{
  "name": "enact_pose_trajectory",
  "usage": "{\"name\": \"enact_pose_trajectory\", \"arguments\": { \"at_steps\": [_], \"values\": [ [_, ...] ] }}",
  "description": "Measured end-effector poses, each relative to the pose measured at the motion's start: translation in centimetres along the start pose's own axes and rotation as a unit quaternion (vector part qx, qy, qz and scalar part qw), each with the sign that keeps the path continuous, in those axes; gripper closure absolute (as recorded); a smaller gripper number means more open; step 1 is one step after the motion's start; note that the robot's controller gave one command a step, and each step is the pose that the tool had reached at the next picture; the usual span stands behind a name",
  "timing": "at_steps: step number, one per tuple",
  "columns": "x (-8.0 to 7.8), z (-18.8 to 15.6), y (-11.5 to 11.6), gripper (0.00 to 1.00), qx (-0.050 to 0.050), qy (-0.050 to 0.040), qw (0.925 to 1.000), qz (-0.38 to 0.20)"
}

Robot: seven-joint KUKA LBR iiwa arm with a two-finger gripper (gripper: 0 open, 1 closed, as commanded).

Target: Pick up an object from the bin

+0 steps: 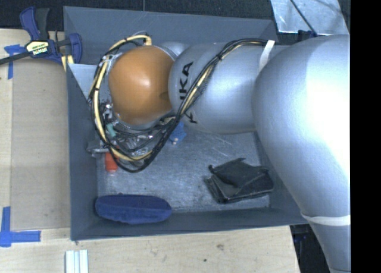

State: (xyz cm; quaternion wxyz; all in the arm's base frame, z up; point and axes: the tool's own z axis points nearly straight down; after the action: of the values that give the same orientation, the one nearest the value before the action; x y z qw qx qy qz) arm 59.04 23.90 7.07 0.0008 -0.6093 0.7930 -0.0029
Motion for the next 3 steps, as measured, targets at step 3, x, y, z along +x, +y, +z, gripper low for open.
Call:
{"name": "enact_pose_trajectory", "arguments": {
  "at_steps": [3],
  "values": [
    [-0.5,-8.5,-0.3,1.00,-0.001,-0.0038,1.0000,0.006]
  ]
}}
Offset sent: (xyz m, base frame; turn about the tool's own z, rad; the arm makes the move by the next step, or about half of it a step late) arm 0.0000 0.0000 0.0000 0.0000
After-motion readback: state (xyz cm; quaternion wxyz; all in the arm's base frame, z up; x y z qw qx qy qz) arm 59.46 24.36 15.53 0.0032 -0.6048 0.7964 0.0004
